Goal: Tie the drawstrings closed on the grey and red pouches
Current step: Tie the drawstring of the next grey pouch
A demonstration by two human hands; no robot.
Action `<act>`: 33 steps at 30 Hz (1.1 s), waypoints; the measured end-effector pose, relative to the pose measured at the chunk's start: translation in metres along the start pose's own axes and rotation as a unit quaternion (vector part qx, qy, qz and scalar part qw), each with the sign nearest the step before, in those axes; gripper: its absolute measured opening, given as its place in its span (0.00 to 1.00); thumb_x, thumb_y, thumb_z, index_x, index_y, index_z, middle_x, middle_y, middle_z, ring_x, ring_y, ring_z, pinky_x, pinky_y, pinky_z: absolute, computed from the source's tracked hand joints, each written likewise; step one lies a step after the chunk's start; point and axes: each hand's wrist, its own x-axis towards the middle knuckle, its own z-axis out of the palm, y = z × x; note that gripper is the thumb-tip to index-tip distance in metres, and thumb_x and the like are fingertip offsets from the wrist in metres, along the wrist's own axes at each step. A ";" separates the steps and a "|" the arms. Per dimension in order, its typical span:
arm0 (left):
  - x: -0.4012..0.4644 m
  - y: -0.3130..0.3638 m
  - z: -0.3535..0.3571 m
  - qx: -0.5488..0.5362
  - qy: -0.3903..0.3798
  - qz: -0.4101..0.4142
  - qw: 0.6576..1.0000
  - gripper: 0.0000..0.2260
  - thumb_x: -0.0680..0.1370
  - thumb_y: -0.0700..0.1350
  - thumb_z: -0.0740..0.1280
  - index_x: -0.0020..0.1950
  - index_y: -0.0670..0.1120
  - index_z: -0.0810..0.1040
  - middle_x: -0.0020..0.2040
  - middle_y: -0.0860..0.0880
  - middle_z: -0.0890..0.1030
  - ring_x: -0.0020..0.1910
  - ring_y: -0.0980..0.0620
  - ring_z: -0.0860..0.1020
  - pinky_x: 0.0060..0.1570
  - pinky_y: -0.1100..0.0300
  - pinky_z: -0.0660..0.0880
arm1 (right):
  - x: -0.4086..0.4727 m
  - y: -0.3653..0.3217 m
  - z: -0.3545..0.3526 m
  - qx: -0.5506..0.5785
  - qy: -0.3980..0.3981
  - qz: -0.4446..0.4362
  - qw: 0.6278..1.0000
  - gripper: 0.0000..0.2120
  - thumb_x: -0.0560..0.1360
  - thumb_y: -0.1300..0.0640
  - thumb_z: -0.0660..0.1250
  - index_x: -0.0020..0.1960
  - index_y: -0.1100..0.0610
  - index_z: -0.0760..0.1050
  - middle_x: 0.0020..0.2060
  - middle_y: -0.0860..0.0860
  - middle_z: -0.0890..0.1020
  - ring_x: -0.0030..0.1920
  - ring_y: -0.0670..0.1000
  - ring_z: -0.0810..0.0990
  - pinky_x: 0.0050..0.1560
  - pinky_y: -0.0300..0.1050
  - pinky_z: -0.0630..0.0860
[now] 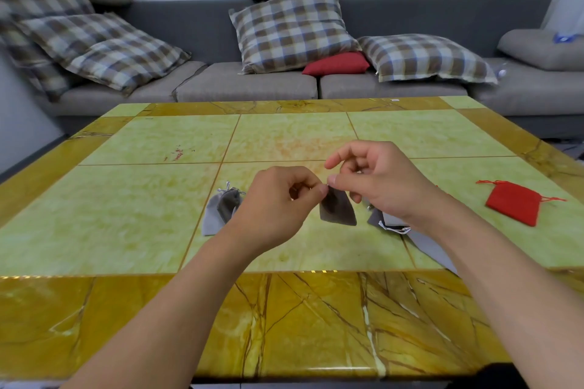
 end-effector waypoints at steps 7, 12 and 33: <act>0.004 -0.001 0.003 -0.049 0.000 -0.046 0.998 0.08 0.79 0.47 0.68 0.40 0.51 0.80 0.50 0.54 0.76 0.44 0.61 0.75 0.42 0.68 0.69 | -0.003 0.003 -0.006 -0.077 -0.015 -0.026 0.997 0.02 0.72 0.59 0.76 0.43 0.57 0.83 0.29 0.51 0.77 0.29 0.46 0.76 0.33 0.37 0.76; 0.004 0.004 0.001 -0.151 -0.031 -0.037 0.987 0.11 0.81 0.44 0.65 0.42 0.42 0.81 0.45 0.43 0.82 0.40 0.55 0.79 0.40 0.64 0.75 | -0.002 0.004 -0.004 -0.109 -0.017 -0.045 0.993 0.04 0.72 0.57 0.76 0.39 0.52 0.84 0.28 0.43 0.80 0.30 0.42 0.77 0.33 0.39 0.78; 0.009 -0.004 0.002 -0.243 -0.006 -0.105 0.964 0.08 0.81 0.44 0.66 0.47 0.47 0.86 0.46 0.50 0.86 0.44 0.59 0.80 0.47 0.60 0.75 | -0.004 0.001 -0.001 -0.261 -0.002 -0.052 0.964 0.07 0.75 0.52 0.72 0.40 0.53 0.81 0.38 0.49 0.78 0.40 0.49 0.77 0.41 0.43 0.72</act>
